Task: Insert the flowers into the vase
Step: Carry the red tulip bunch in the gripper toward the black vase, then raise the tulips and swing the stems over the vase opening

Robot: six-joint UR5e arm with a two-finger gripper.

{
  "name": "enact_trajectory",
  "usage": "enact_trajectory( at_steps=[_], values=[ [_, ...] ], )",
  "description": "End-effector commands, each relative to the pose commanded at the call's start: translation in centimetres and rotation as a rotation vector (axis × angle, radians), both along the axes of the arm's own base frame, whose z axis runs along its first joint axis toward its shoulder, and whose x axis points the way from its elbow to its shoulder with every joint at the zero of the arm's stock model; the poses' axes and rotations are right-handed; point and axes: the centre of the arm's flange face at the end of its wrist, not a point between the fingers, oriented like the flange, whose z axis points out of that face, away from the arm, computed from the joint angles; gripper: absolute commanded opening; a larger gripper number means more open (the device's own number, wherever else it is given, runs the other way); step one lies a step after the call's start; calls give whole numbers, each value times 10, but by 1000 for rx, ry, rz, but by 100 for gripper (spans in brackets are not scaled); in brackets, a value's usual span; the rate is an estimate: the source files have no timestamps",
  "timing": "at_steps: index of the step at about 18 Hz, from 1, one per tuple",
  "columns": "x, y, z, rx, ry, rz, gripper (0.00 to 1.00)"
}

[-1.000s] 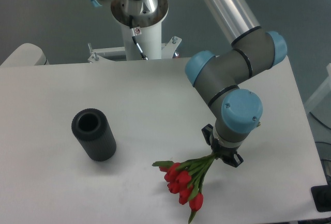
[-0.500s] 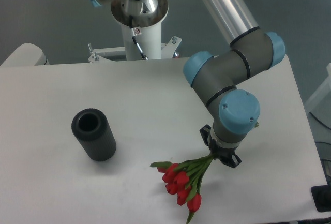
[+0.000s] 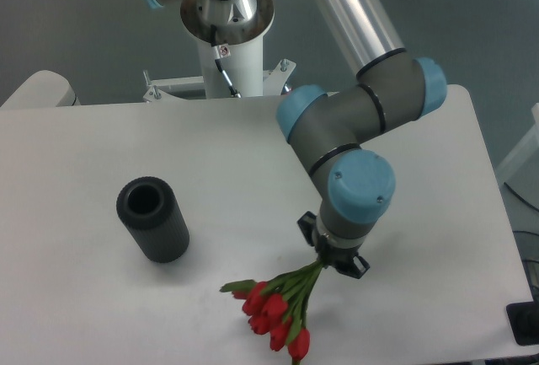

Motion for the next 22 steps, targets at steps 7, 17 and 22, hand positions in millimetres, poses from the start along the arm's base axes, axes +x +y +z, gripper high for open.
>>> enact_trajectory(
  at_steps=[7,17,22],
  values=[
    [36,14,23,170,-104,55,0],
    [77,24,58,620,-568,104,0],
    [63,17,88,749,-615,121,0]
  ],
)
